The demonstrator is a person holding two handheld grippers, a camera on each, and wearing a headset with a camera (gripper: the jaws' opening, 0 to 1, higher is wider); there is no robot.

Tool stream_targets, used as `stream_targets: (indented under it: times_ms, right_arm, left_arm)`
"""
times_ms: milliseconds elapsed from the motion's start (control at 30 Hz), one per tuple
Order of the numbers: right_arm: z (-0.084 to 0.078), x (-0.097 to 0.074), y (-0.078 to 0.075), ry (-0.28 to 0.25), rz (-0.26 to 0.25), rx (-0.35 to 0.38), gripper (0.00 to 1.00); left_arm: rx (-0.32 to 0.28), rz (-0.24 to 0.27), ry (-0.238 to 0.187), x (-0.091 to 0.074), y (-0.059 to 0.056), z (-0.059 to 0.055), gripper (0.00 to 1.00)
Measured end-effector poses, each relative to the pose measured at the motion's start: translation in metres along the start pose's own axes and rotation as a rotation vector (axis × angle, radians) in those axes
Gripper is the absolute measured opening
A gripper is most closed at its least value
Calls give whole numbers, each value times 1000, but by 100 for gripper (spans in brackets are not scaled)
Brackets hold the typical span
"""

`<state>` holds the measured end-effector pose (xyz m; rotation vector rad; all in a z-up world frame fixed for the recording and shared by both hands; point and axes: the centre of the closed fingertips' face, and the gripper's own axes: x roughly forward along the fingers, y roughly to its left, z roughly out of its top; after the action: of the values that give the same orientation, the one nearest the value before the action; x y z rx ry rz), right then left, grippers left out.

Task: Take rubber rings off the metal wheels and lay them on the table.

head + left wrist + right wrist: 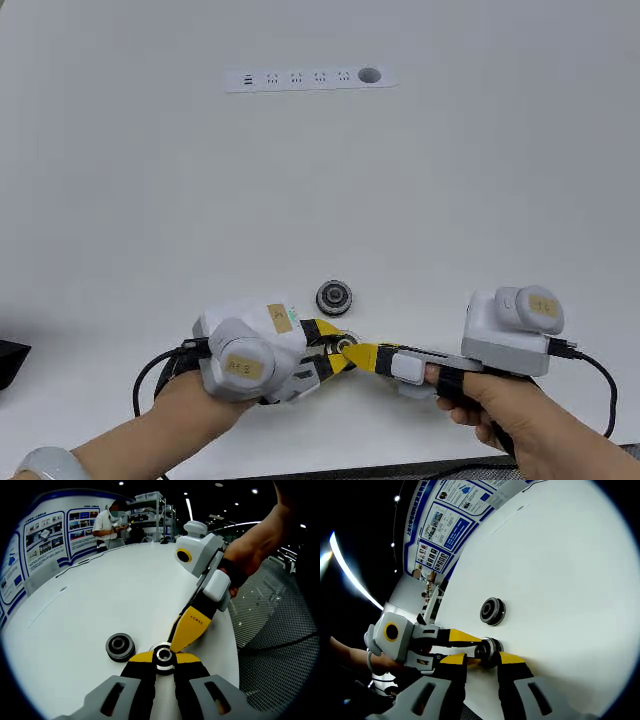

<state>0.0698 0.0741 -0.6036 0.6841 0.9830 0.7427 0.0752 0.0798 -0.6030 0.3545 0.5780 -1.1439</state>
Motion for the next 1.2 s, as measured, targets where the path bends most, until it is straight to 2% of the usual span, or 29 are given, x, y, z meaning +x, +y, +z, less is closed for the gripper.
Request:
stream_targets:
  times_ms: [700,1000,1200]
  right_arm:
    - [2,-3,-1,10,-17,-49,23]
    - [3,-3,-8,11,-45,-49,14]
    - [2,-4,-12,15,-67,-76,6]
  left_arm:
    - [-4,5,-1,0,-1,0,13]
    - [-5,5,-2,0,-1,0,13]
    - [-6,5,-4,1,-1,0,13]
